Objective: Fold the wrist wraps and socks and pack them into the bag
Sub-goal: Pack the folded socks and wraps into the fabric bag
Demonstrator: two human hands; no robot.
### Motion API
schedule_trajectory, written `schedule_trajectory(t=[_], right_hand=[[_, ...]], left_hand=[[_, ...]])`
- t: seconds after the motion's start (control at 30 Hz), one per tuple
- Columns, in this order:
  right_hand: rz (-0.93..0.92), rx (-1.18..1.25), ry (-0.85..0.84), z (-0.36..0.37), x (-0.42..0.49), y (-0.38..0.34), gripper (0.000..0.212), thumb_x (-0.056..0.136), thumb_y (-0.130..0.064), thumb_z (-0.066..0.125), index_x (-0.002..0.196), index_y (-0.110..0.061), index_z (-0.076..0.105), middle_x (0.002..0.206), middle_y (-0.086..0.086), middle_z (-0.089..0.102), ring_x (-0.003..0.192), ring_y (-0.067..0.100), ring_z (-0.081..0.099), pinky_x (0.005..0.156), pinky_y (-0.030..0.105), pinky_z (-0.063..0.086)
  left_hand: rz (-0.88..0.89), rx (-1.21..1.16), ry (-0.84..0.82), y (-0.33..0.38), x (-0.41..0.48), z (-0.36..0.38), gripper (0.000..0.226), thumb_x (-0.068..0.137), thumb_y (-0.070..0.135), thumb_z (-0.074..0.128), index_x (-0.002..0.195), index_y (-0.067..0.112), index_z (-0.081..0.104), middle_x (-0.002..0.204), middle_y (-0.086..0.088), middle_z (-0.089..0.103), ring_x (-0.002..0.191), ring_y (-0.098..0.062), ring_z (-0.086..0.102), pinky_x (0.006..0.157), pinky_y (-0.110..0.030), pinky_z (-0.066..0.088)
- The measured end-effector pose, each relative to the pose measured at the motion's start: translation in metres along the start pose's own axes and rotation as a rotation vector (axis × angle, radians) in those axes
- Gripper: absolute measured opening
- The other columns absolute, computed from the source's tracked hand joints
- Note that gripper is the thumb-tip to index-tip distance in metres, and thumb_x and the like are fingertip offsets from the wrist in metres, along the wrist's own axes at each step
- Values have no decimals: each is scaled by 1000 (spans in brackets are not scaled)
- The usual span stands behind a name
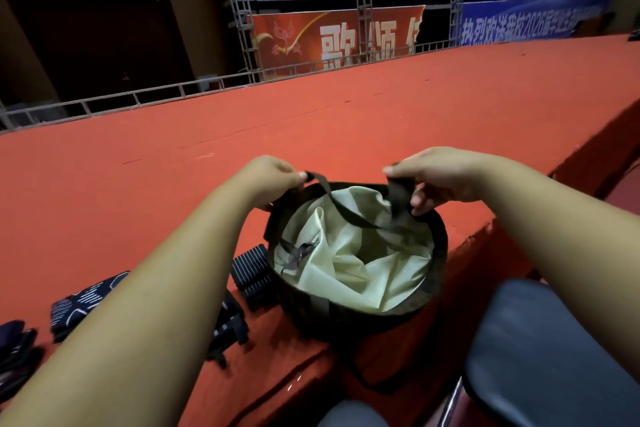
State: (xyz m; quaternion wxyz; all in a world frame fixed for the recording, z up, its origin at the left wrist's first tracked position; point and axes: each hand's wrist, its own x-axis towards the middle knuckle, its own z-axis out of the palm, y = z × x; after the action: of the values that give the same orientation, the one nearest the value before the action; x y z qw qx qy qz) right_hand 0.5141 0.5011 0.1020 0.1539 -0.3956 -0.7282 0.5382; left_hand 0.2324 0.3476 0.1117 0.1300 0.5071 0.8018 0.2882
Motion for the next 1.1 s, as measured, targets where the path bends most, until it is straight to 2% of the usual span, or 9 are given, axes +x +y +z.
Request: schedule_trajectory(t=[0.13,0.23,0.33,0.43,0.63,0.77,0.87,1.0,1.1], right_hand=[[53,12,232,1,13,10,41,104,-50,63,93,-11,64,45,4,39,37,18,40,47,30,53],[142,60,354,4,21,18,40,109,-53,48,97,-16,57,49,0,37,32,13,34,42,23,45],[178,130,325,4,28,23,34,108,-48,53,96,-17,57,57,2,39,37,12,38,44,26,50],[133,190,260,2,34,23,16,100,-24,64,96,-10,57,68,6,43,50,16,44,53,31,58],[-21,-201,142,0,29,39,17,84,-21,77,95,-21,64,95,3,57,86,24,50,67,37,35],[210,-414,-25,8,20,56,95,71,-56,89,149,-61,35,134,-1,63,117,29,66,88,48,58],[266,-328,-97,12,10,66,71,85,-36,88,140,-49,45,124,9,72,100,38,76,77,58,64],[174,-512,268,14,-2,47,18,93,-20,76,97,-5,66,90,17,71,67,30,67,53,31,53],[55,-564,549,0,-7,14,22,92,-26,73,108,-11,76,103,17,74,92,36,70,67,31,44]], left_hand=[[-314,-466,221,-1,13,8,28,100,24,61,85,3,71,86,-14,78,61,-33,71,55,-36,62],[-329,-150,165,-5,16,13,47,107,39,52,115,-5,66,109,-25,73,91,-42,75,79,-48,66],[-296,209,28,8,-5,11,70,110,54,41,145,-7,51,136,-29,63,116,-44,67,99,-46,57],[-405,45,-276,22,-35,9,97,98,79,41,160,5,35,134,-27,62,101,-39,72,85,-49,62],[-425,297,-574,12,-64,58,71,96,65,63,131,3,56,109,-23,72,87,-33,79,91,-51,63],[-427,149,-451,2,-65,70,23,101,20,64,112,0,66,90,-16,79,79,-29,80,82,-45,67],[-351,77,-324,6,-66,58,10,101,12,63,94,5,66,94,-14,76,80,-30,74,85,-38,63],[-456,-601,-191,9,-58,42,21,98,-6,39,108,3,55,105,-20,60,84,-30,64,80,-47,60],[-424,-936,-49,31,-50,20,26,94,-4,35,97,4,59,90,-16,64,69,-28,63,75,-42,56]])
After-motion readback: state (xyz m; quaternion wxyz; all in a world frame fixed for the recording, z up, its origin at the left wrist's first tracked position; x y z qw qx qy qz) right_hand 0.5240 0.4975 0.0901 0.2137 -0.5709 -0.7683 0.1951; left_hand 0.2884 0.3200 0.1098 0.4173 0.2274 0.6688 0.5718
